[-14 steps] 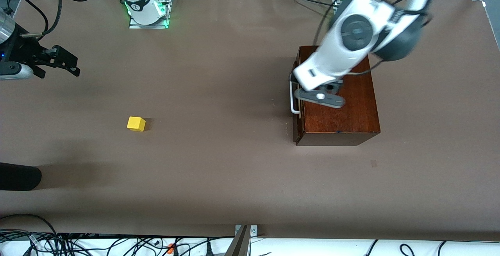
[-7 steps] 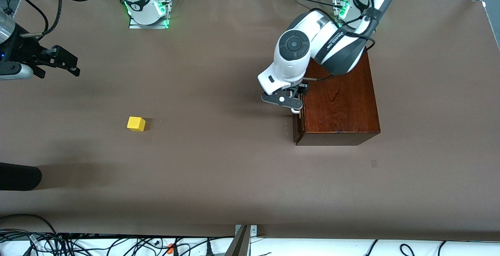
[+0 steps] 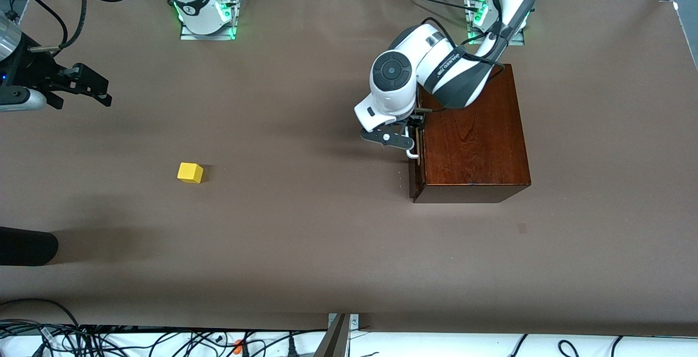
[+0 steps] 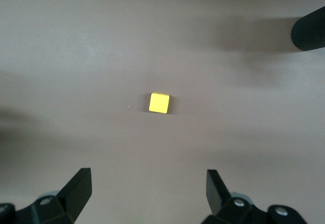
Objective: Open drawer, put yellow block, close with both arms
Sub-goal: 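Move the left gripper to the white drawer handle of the wooden box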
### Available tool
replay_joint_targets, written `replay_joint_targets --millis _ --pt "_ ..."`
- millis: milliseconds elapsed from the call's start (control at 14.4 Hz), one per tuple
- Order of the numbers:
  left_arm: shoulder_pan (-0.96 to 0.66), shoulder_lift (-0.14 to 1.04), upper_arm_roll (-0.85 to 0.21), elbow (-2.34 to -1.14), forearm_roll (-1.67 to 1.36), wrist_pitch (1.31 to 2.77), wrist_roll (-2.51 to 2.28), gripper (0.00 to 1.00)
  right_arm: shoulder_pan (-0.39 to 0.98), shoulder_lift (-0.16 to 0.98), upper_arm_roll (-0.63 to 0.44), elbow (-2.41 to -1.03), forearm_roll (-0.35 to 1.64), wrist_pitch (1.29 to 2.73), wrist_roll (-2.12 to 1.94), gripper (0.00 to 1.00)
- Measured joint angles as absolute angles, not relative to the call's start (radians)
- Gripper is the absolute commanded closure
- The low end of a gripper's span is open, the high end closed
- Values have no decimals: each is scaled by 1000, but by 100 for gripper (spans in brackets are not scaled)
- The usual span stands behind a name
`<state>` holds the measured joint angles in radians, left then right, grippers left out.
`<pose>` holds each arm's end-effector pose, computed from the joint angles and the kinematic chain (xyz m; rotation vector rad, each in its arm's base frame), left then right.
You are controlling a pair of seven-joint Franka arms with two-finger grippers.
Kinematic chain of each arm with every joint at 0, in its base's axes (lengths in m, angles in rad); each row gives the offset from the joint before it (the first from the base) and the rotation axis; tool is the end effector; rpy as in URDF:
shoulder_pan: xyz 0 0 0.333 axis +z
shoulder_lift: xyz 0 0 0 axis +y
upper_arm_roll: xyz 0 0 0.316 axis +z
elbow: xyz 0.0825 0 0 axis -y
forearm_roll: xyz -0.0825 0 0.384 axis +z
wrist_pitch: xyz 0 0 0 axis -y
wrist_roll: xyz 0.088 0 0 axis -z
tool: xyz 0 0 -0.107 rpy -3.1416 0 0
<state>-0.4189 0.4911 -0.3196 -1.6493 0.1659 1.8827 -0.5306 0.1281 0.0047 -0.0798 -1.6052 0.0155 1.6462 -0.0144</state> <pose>0.5017 -0.4108 0.3222 -2.9682 0.3869 0.2790 0.5620 0.0288 0.6123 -3.1239 -0.0966 -0.0563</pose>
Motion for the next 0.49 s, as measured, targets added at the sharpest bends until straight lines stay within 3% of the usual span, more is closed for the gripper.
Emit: replay_joint_targets --millis 487 --pt "-445 511 -320 -1657 197 1908 -594 0 128 5 -80 -1605 16 1649 -14 0"
